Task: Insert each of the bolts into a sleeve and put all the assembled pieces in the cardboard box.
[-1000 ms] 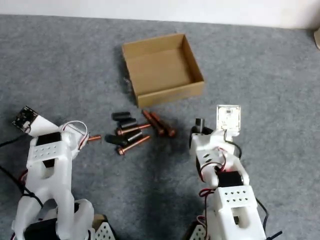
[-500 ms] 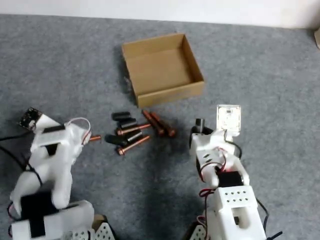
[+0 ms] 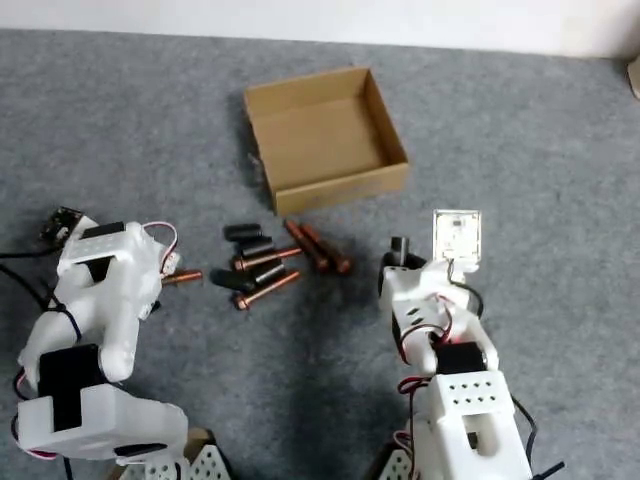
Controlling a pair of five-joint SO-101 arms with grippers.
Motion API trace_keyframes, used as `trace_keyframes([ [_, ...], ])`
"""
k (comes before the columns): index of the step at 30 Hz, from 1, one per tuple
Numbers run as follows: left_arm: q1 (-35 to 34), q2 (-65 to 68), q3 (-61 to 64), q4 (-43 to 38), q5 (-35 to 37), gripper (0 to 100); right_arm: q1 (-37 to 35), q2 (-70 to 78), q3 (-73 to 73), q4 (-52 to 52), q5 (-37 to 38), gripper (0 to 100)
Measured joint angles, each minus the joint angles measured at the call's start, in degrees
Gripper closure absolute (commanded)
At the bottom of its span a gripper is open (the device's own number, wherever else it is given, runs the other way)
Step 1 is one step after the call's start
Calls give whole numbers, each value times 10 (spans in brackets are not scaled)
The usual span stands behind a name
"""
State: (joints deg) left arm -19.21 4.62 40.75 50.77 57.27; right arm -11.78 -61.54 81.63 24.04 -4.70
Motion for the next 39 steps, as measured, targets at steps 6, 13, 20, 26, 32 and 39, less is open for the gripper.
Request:
trace_keyframes([
  [6, 8, 1, -25, -6, 1, 985, 0, 0, 0, 0, 0, 995],
  [13, 13, 3, -35, -7, 1, 995, 0, 0, 0, 0, 0, 995],
  [20, 11, -25, -93, 68, -112, 996, 0, 0, 0, 0, 0, 995],
  [26, 26, -174, -207, 124, -258, 996, 0, 0, 0, 0, 0, 995],
  [32, 126, -350, -240, 131, -353, 996, 0, 0, 0, 0, 0, 995],
  [39, 269, -428, -166, 49, -438, 996, -33, -52, 9, -18, 0, 995],
])
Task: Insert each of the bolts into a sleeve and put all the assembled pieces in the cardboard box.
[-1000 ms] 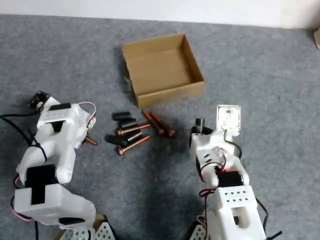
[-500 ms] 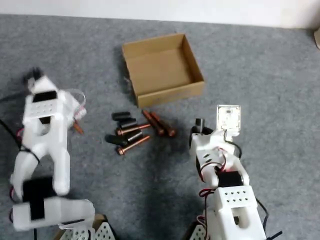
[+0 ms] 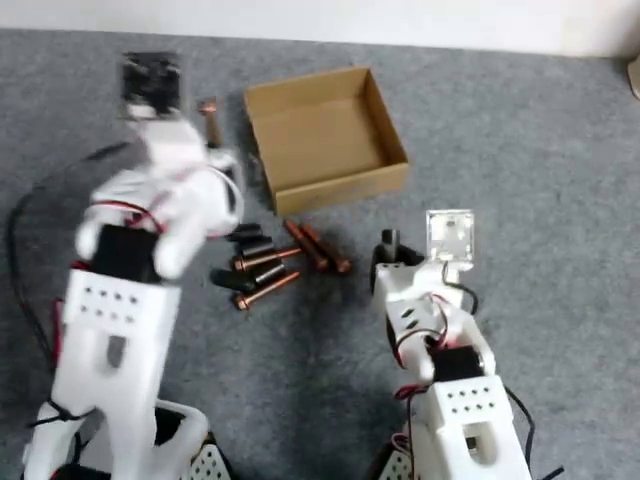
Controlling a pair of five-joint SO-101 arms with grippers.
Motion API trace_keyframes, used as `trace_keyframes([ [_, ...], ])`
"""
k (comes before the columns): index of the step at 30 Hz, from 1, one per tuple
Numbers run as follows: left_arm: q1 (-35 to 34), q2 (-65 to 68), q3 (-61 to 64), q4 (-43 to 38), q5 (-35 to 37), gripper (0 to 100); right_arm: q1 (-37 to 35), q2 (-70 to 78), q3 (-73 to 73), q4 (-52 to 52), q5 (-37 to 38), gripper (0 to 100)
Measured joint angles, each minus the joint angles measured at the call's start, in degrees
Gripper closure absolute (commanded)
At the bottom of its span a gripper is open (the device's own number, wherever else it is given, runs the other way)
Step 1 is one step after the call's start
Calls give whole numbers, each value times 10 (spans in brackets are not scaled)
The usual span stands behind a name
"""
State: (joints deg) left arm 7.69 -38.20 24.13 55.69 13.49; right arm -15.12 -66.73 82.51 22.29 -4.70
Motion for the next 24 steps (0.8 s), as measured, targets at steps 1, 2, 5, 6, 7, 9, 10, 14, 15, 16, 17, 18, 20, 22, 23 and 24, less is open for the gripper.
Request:
trace_keyframes([
  [1, 18, -15, 18, -13, -4, 996, -8, -19, 6, -1, 0, 995],
  [2, 36, -34, 38, -21, -4, 996, -19, -44, 13, -1, 0, 995],
  [5, 89, -115, 98, -33, -4, 996, -72, -132, 42, 9, 0, 995],
  [6, 107, -148, 123, -36, -4, 996, -89, -163, 52, 19, 0, 995],
  [7, 127, -180, 149, -43, -4, 996, -103, -195, 58, 29, 3, 995],
  [9, 156, -240, 197, -73, -4, 996, -128, -259, 70, 46, 26, 995],
  [10, 167, -270, 224, -94, -4, 996, -142, -290, 80, 48, 42, 995],
  [14, 200, -362, 328, -183, 10, 996, -162, -367, 124, 48, 79, 995],
  [15, 207, -378, 353, -205, 15, 996, -163, -368, 128, 49, 82, 995],
  [16, 208, -392, 377, -229, 18, 996, -164, -369, 129, 49, 84, 995],
  [17, 209, -404, 400, -251, 22, 996, -164, -370, 129, 49, 84, 995],
  [18, 208, -415, 421, -273, 23, 996, -164, -373, 130, 49, 85, 995],
  [20, 207, -429, 458, -306, 23, 996, -169, -375, 130, 49, 85, 995],
  [22, 207, -433, 485, -325, 23, 996, -173, -377, 130, 49, 87, 995],
  [23, 207, -433, 497, -331, 23, 996, -177, -377, 130, 52, 87, 995],
  [24, 207, -433, 505, -338, 23, 996, -179, -377, 130, 57, 87, 995],
])
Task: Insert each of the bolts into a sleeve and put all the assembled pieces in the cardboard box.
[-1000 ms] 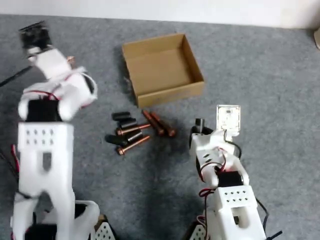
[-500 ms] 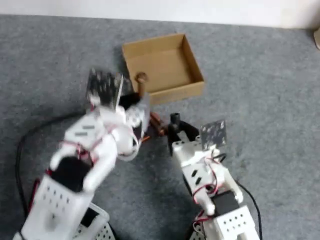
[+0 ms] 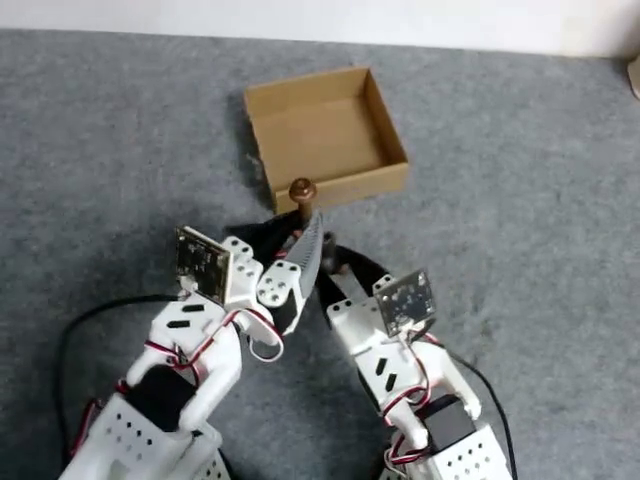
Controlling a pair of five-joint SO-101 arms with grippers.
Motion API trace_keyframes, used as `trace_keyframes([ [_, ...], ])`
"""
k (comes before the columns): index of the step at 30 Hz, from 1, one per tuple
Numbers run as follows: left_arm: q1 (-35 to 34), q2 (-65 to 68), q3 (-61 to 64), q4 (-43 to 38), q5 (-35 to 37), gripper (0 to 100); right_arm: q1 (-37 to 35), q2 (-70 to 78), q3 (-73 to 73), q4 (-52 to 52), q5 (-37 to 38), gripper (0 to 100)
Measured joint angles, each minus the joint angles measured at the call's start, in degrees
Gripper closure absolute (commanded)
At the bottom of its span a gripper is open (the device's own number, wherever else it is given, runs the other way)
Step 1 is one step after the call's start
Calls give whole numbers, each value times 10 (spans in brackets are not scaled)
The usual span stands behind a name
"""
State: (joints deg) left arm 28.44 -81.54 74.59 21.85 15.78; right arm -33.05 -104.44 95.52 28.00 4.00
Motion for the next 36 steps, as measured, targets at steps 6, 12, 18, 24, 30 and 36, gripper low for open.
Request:
trace_keyframes([
  [6, 38, 0, 49, -62, 4, 996, -7, 0, 0, 10, 2, 995],
  [12, 16, 0, 65, -109, 4, 996, -9, 0, -3, 33, 2, 995],
  [18, -9, 0, 65, -109, 47, 996, -9, 0, -3, 33, 2, 995],
  [24, -16, 0, 65, -109, 78, 996, -9, 0, -3, 33, 2, 995],
  [30, -18, 0, 65, -109, 125, 996, -9, 0, -3, -4, 2, 995],
  [36, -19, 0, 65, -109, 149, 996, -9, 0, -3, -18, 2, 995],
])
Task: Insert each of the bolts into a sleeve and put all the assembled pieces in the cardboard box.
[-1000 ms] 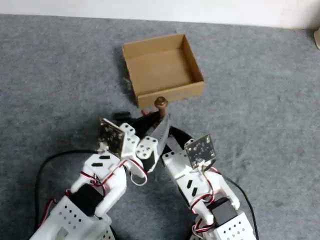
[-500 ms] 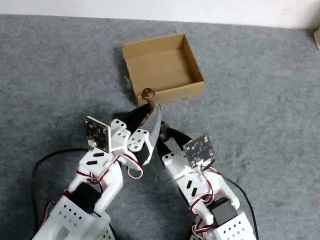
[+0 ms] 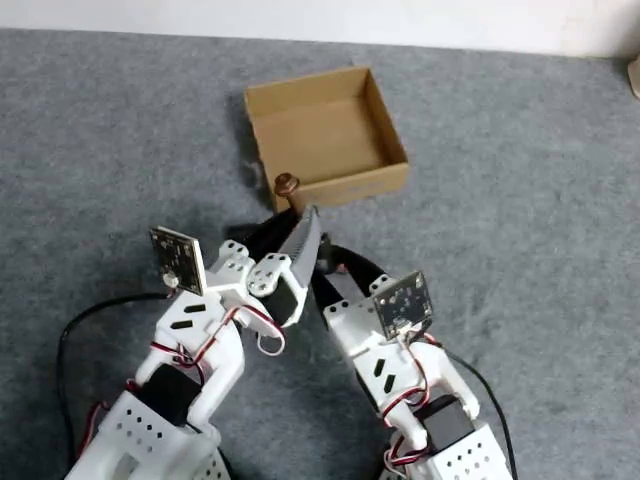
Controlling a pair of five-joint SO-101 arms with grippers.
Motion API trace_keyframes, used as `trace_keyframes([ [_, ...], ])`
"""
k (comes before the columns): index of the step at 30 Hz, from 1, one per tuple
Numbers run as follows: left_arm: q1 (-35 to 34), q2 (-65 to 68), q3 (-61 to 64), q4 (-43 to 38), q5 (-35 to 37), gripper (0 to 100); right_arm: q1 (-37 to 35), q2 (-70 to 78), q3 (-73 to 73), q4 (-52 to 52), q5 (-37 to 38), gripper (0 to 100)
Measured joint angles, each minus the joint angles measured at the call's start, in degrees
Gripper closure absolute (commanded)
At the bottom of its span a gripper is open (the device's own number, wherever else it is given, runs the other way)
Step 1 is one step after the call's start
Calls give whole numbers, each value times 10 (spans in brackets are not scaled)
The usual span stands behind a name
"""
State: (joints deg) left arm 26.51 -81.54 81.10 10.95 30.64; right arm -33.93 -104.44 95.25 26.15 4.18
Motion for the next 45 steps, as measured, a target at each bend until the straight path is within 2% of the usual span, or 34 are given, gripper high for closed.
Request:
trace_keyframes([
  [4, 0, 0, 0, 0, 0, 996, -4, 0, 0, 0, 0, 995],
  [10, -18, 0, 0, 0, 1, 996, -47, 0, 0, 0, 0, 995],
  [17, -17, 0, 0, 5, 3, 996, -48, 0, 0, 2, 36, 995],
  [26, 0, -3, 0, 21, 5, 996, -16, 0, 0, 3, 39, 995],
  [45, 13, -11, 18, 32, 8, 996, -14, 1, -21, 17, 41, 995],
])
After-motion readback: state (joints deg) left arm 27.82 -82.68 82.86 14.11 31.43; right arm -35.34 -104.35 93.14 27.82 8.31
